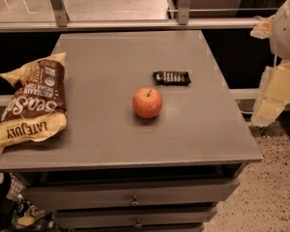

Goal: Move rxbar chocolate near brown chip bag

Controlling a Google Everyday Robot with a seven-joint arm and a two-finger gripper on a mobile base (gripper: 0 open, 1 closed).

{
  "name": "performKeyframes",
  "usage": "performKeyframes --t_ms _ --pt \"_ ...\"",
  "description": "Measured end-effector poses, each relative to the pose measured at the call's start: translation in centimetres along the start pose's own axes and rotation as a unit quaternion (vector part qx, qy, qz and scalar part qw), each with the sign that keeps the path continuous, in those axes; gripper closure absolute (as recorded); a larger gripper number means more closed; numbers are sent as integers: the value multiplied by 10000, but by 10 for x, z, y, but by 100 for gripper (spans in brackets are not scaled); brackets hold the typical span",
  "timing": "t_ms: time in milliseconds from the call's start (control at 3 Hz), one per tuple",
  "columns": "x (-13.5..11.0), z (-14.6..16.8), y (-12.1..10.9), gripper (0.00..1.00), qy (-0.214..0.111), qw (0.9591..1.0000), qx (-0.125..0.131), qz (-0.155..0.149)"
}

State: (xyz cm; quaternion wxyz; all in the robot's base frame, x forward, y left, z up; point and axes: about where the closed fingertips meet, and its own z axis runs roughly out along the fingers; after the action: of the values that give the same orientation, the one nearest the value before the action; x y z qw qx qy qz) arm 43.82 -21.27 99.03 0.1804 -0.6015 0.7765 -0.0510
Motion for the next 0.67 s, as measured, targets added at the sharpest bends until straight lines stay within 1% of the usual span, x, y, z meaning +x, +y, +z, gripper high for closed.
performKeyframes --t_ms 333,667 --pt "-1 0 -2 0 -22 10000 -4 -2" --pt "-10 11 -29 0 -381 9992 -80 -16"
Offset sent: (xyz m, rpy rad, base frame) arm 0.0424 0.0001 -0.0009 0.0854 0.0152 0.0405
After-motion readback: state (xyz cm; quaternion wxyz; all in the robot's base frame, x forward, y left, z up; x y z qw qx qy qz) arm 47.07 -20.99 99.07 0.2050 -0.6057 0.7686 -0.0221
